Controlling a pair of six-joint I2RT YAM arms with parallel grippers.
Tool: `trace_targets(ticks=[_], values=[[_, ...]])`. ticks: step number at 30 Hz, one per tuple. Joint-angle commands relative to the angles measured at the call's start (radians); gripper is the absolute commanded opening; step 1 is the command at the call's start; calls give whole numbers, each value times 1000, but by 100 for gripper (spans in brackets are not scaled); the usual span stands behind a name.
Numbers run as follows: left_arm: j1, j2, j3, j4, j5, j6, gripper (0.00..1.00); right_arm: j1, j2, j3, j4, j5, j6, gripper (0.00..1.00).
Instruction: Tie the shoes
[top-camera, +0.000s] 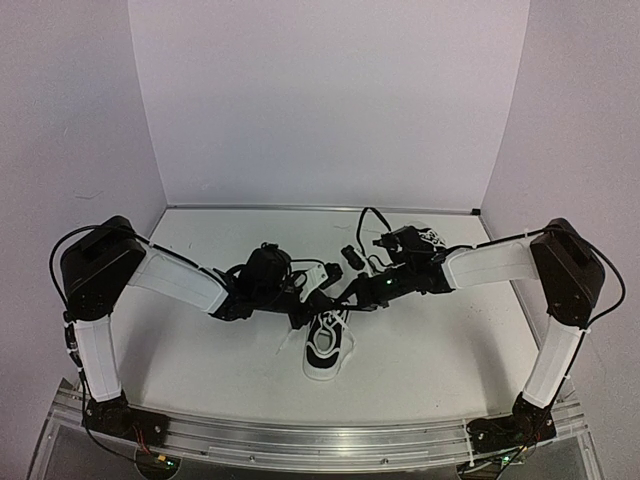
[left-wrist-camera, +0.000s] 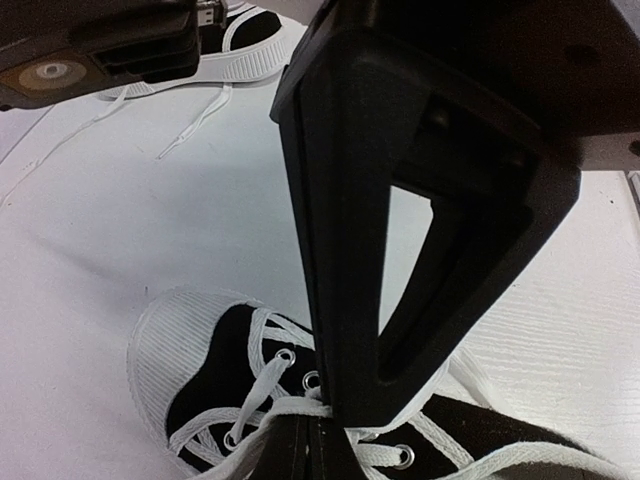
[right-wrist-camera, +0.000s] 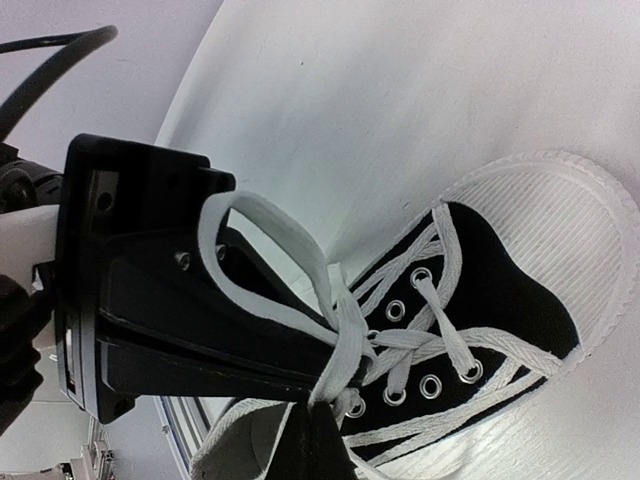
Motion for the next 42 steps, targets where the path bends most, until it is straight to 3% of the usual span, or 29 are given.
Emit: trace_targets(ticks=[1,6,16,23,42], values=[[3,26,-14,117,46,-45,0,9,-19,9,67,-40,24,0],[4,39,-23,141,85,-44,0,9,-20,10,86,-45,38,0],[9,59,-62,237,147,-46,0,4,-28,0,95,-68,43,15],[24,58,-73,248,176,-39,0,-74,-108,-48,95,-75,48,31],[26,71,-63,240,181,-15,0,-64,-5,-62,97,-90,68,20]])
